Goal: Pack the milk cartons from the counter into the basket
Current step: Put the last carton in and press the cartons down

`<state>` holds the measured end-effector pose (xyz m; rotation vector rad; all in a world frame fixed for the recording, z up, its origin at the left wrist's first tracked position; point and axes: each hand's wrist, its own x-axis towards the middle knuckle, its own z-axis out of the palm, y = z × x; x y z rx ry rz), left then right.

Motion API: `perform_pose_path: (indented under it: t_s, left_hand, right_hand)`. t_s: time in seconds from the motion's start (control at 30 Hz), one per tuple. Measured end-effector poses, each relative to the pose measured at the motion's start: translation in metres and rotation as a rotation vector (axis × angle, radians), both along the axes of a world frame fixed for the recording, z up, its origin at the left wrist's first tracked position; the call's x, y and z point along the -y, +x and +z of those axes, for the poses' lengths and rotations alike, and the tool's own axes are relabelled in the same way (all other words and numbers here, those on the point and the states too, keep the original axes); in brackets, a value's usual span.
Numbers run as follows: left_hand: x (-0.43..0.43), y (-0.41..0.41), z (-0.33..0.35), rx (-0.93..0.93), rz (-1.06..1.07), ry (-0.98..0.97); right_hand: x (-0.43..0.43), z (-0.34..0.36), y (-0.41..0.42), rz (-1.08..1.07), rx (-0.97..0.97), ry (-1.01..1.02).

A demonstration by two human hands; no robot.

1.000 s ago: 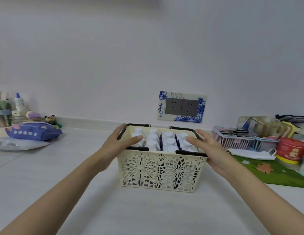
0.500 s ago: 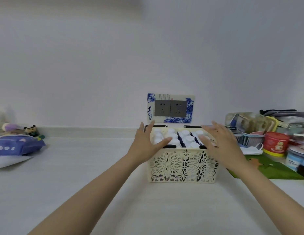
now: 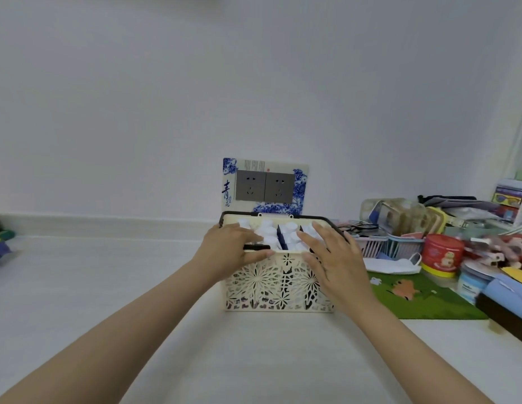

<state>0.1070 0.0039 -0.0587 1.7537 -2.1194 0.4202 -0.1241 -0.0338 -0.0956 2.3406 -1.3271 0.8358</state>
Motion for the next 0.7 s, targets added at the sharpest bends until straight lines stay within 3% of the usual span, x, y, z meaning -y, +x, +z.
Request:
perform_pose_path:
  t_s: [0.7]
  left_hand:
    - [0.130, -0.007, -0.003, -0.087, 0.065, -0.008]
  right_hand:
    - [0.130, 0.000, -0.002, 0.000, 0.020, -0.018]
